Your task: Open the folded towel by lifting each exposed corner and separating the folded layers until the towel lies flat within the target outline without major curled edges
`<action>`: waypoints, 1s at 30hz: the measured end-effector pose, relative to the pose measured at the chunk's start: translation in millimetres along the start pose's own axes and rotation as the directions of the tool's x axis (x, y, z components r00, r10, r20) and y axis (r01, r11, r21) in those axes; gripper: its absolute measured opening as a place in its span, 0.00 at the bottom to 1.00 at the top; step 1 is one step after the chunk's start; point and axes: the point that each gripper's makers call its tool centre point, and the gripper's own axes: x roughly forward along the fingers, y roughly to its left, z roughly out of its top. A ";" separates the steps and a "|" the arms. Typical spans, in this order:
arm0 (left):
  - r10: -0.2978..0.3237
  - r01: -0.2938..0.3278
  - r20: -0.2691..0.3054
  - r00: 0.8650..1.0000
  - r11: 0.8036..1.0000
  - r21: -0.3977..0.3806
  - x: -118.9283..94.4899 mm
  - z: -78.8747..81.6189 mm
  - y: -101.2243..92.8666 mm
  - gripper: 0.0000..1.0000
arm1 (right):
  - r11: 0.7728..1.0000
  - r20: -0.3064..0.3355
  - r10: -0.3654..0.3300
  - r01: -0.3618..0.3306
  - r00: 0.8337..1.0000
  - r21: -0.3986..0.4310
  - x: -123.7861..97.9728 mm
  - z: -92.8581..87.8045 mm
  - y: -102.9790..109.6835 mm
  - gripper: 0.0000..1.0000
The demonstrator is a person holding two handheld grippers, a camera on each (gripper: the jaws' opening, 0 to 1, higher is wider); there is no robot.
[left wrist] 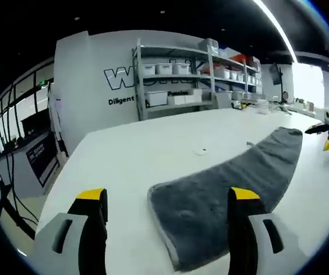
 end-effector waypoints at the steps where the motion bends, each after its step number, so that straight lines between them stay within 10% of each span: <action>1: 0.034 -0.034 -0.024 0.999 0.999 0.022 7.4 -4.9 7.6 0.78 | 1.000 -0.003 0.003 -0.003 1.000 -0.002 0.3 -0.7 0.7 0.99; 30: 0.011 -0.013 -0.072 0.997 0.999 -0.035 75.5 -33.8 24.1 0.32 | 0.999 -0.017 0.038 -0.038 0.999 0.015 6.9 -5.0 8.3 0.98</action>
